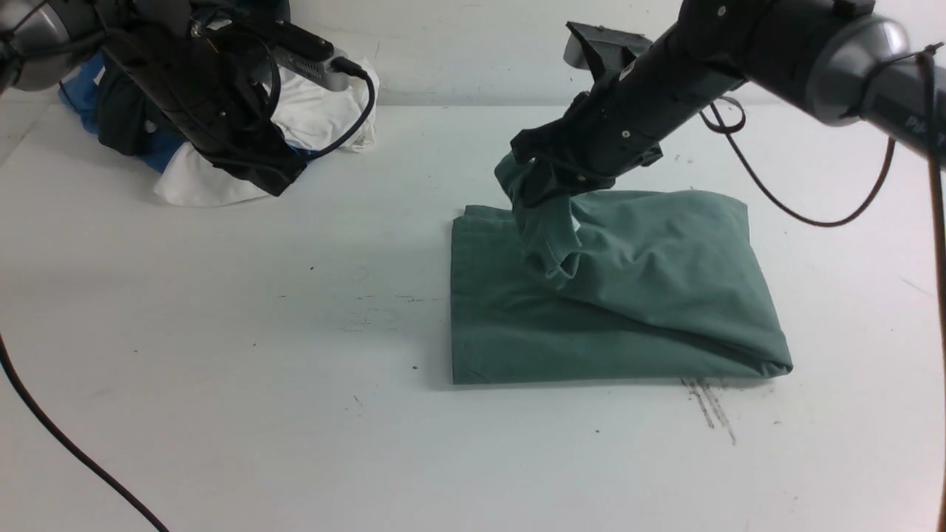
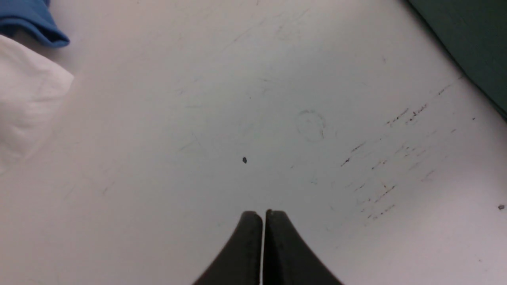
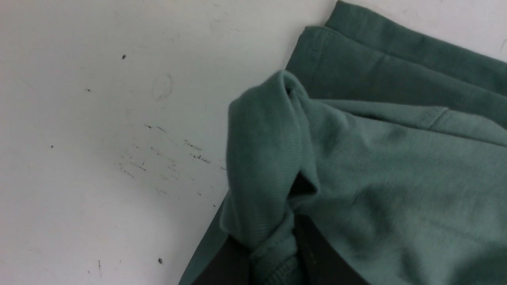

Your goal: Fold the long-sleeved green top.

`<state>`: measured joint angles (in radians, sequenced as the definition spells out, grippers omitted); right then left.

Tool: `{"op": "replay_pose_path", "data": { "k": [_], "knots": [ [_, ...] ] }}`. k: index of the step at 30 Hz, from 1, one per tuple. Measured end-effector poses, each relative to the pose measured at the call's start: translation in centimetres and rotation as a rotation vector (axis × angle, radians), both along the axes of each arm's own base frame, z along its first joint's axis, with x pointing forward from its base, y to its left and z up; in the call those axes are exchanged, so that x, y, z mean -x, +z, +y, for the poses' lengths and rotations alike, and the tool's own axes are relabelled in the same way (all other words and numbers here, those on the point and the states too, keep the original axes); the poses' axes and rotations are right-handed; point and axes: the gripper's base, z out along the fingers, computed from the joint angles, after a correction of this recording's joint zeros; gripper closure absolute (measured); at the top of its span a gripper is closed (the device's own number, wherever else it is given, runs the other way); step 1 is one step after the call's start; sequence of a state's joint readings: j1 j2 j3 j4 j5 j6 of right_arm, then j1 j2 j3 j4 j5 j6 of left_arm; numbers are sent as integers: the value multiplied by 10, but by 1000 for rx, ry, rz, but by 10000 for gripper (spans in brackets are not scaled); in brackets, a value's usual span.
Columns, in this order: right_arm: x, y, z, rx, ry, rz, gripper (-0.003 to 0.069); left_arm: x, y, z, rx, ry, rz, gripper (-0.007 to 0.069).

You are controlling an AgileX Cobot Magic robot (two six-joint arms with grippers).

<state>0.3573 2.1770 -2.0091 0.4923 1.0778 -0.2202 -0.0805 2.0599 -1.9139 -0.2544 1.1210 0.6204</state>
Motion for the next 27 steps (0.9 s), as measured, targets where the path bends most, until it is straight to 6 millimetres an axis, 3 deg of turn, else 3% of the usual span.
{"op": "replay_pose_path", "data": {
  "k": [6,10,11,15,16,19,23,26,27],
  "knots": [
    [-5,-18,5,-24,17,29,562,-6,-18,-1,2,0,39,631],
    [-5,-22,10,-72,43,43,472,-9,-30,-2,15,2,67,631],
    [-4,-20,13,-107,63,47,393,-10,-33,-3,26,1,76,631],
    [-5,7,18,-167,112,-2,189,-11,-35,-7,51,-32,72,631],
    [-5,9,18,-168,116,-8,181,-11,-35,-7,53,-33,72,631],
    [-5,42,12,-85,170,-106,109,-11,-34,-10,88,-54,66,631],
    [-13,68,-15,159,107,-248,182,-9,-31,-28,152,-100,56,631],
    [-22,67,-43,314,0,-261,312,-5,-30,-58,169,-179,26,631],
    [-27,61,-60,370,-53,-244,398,-1,-30,-78,170,-225,12,631]
  ]
}}
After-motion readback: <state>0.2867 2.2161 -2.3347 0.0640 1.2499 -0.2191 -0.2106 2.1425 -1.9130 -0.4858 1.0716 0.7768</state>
